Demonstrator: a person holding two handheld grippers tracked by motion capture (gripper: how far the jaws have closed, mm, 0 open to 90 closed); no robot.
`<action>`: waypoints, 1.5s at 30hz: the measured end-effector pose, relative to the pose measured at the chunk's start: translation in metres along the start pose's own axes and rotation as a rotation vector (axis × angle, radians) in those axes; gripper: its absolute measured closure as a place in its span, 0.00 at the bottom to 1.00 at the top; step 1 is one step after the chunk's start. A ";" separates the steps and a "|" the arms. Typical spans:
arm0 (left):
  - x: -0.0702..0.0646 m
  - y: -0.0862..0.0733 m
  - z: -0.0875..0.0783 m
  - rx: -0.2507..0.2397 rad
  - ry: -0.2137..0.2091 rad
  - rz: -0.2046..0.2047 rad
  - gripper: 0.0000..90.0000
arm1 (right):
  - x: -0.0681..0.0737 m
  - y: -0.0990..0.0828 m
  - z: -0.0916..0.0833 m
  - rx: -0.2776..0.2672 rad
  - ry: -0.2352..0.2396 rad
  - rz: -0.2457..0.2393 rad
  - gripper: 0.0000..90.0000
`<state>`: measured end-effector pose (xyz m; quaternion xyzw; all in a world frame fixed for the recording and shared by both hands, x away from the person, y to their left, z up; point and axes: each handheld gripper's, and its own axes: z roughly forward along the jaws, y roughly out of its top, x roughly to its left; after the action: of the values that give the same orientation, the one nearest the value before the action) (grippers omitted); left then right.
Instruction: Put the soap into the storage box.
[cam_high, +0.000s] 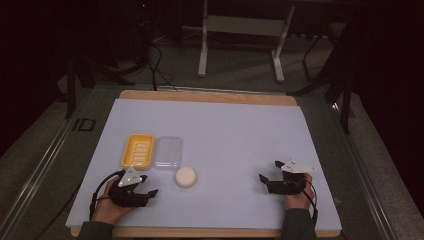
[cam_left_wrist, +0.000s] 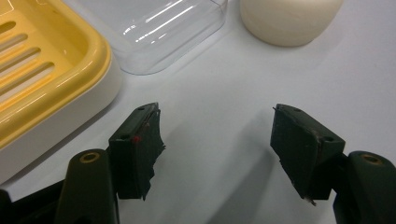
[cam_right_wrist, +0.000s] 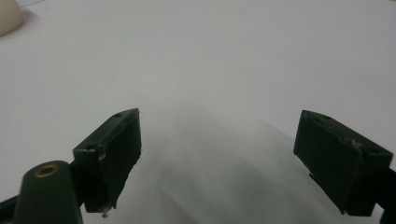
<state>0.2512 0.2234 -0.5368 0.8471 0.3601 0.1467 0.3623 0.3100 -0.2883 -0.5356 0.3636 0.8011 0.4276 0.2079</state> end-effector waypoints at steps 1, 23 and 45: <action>0.000 0.000 0.000 0.000 0.000 0.000 0.38 | 0.000 0.000 0.000 0.000 0.000 0.000 0.17; 0.000 0.004 0.000 0.046 -0.008 0.019 0.37 | 0.000 -0.001 -0.001 -0.013 -0.002 -0.002 0.17; 0.000 0.030 0.004 0.136 -0.053 0.132 0.36 | 0.001 -0.001 -0.001 -0.015 -0.003 -0.005 0.17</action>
<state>0.2681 0.2069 -0.5183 0.8953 0.3029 0.1231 0.3026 0.3085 -0.2888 -0.5353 0.3606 0.7986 0.4323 0.2131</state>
